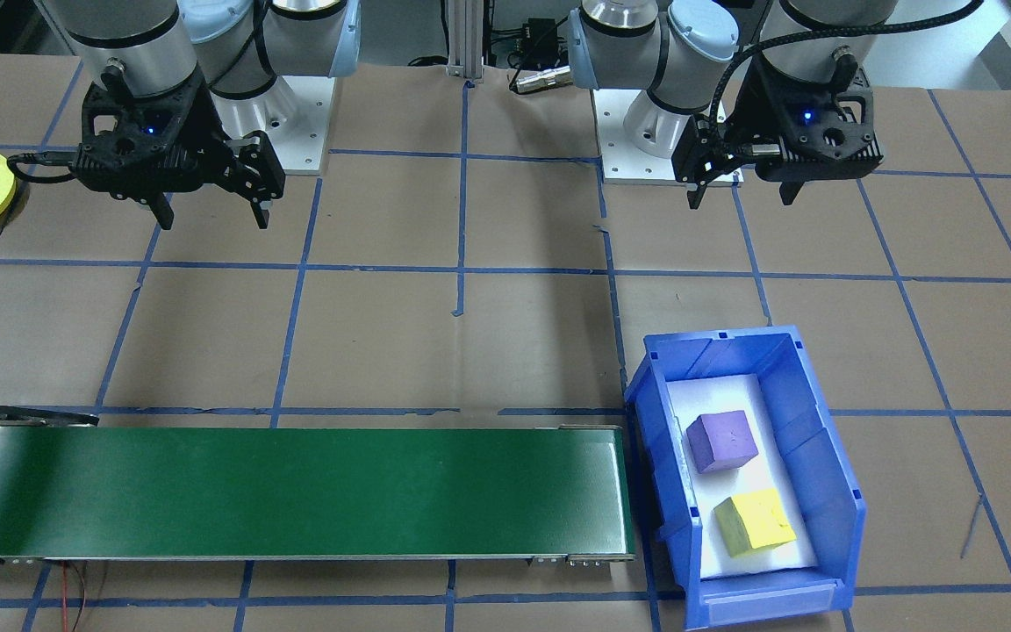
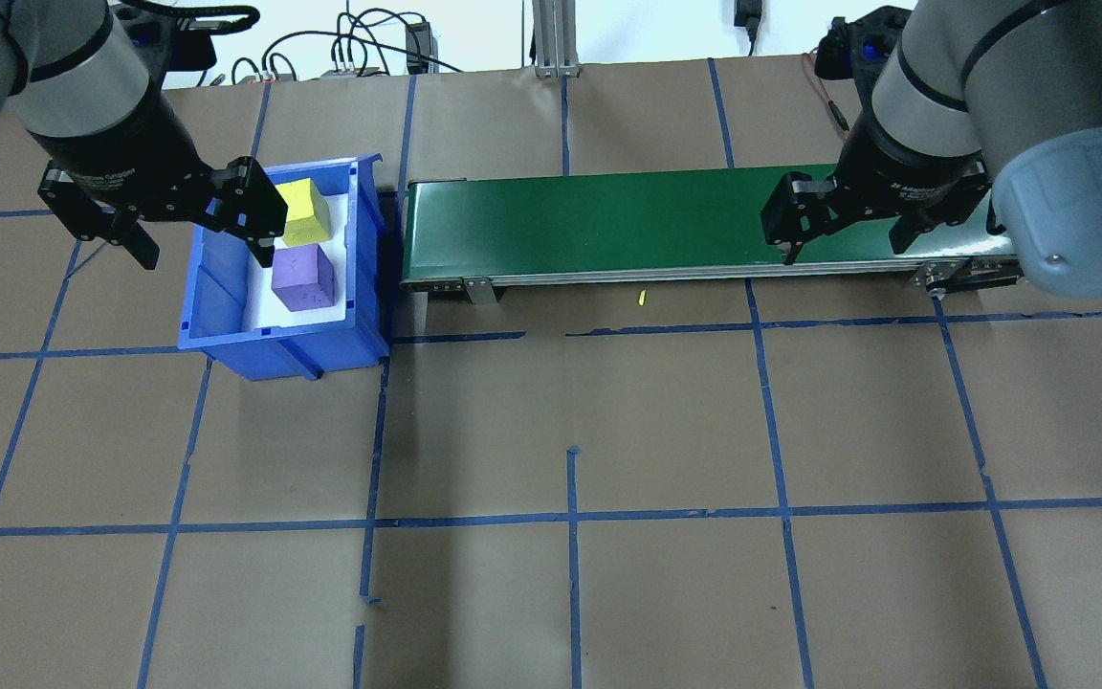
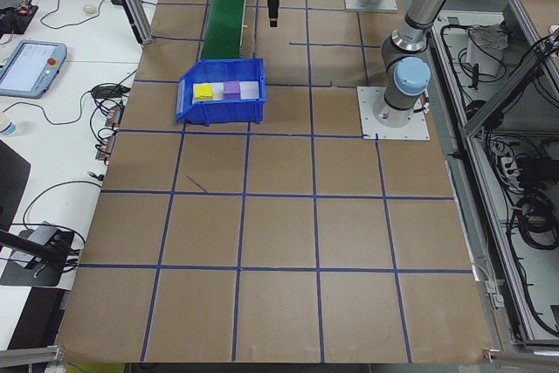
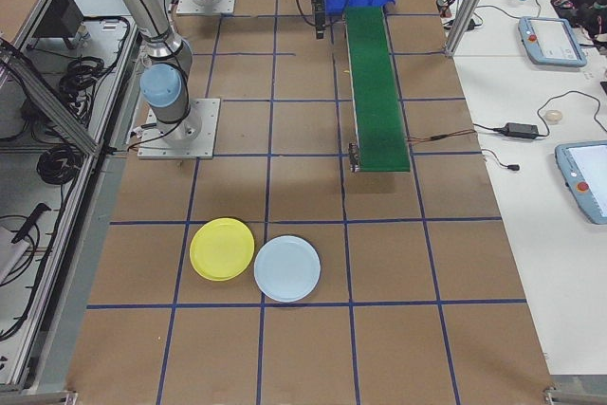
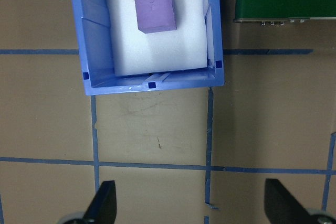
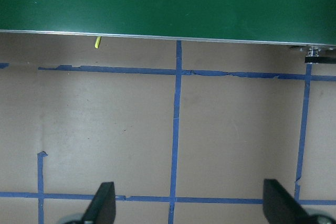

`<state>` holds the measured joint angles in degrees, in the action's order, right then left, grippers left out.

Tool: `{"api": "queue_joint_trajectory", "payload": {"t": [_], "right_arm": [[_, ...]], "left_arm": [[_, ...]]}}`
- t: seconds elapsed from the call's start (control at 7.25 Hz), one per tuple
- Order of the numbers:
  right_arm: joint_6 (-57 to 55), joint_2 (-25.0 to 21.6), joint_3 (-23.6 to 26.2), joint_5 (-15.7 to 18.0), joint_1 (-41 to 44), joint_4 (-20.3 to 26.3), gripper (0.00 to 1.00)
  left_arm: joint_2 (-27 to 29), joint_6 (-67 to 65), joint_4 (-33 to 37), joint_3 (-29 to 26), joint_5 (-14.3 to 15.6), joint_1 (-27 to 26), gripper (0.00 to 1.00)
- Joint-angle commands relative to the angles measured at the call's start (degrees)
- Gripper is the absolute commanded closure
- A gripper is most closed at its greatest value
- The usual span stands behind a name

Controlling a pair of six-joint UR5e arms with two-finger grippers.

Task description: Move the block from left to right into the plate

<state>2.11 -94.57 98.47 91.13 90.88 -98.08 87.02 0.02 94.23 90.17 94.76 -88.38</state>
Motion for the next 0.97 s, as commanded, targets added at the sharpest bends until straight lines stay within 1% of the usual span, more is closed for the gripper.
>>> {"api": "queue_joint_trajectory", "payload": {"t": [0.0,0.28,0.83], "right_arm": [[0.0,0.0,0.1,0.0,0.0,0.0,0.0],[0.0,0.0,0.1,-0.1,0.0,0.0,0.0],[0.0,0.0,0.1,0.0,0.0,0.0,0.0]], "left_arm": [[-0.2,-0.5,-0.1,-0.6,-0.9,0.1,0.0],[-0.4,-2.3,-0.4,-0.3,-0.9,0.1,0.0],[-0.5,-1.8,-0.5,0.0,-0.8,0.2,0.0]]}}
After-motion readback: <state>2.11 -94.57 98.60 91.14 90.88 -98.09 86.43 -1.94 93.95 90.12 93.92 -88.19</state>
